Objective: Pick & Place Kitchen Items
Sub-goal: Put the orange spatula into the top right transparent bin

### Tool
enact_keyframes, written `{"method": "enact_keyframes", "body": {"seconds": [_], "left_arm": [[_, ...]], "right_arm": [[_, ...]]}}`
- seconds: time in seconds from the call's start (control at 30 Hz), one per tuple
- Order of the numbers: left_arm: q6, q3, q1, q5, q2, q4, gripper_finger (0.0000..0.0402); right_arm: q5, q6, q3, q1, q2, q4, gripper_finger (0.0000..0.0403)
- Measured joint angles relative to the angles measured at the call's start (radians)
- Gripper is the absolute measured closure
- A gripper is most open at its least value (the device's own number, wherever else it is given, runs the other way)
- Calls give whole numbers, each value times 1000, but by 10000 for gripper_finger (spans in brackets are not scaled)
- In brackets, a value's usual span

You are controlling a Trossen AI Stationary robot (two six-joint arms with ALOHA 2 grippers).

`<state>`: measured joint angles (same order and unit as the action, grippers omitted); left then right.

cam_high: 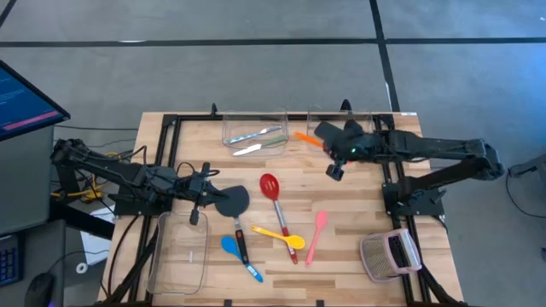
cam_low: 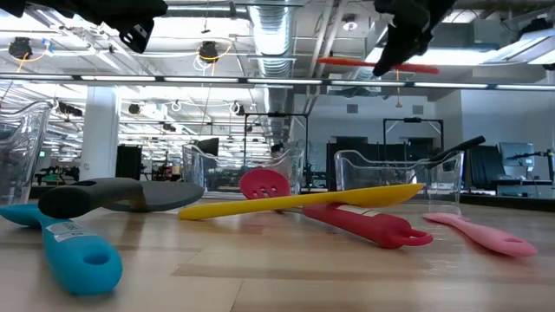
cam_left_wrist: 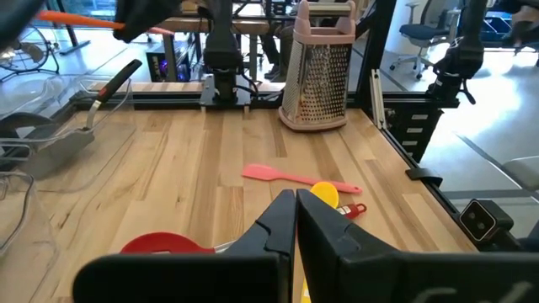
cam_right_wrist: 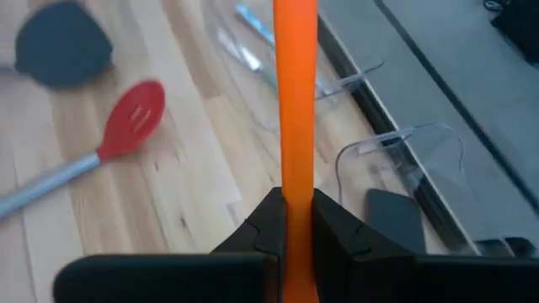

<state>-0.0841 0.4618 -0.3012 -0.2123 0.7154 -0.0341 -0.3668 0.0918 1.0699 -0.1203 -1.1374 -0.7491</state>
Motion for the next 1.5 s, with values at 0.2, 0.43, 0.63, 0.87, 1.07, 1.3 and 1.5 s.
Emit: {"method": "enact_keyframes", "body": {"seconds": [0.2, 0.43, 0.63, 0.87, 1.07, 1.3, 1.5], "left_arm": [[0, 0, 0, 0, 0, 0, 400], [1, 0, 0, -2, 0, 0, 400], [1, 0, 0, -5, 0, 0, 400], [1, 0, 0, -5, 0, -1, 400], [1, 0, 0, -5, 0, 0, 400], [0, 0, 0, -4, 0, 0, 400], [0, 0, 0, -3, 0, 0, 400]], "right_arm": [[18, -63, -97, -146, 27, 79, 378], [29, -92, -180, -267, -47, 194, 378], [-7, -21, -205, -340, -104, 241, 378], [-88, -53, -205, -373, -195, 289, 378], [-132, -89, -205, -374, -291, 386, 378], [-249, -30, -205, -382, -372, 397, 378], [-266, -28, -204, -398, -407, 434, 378]]}}
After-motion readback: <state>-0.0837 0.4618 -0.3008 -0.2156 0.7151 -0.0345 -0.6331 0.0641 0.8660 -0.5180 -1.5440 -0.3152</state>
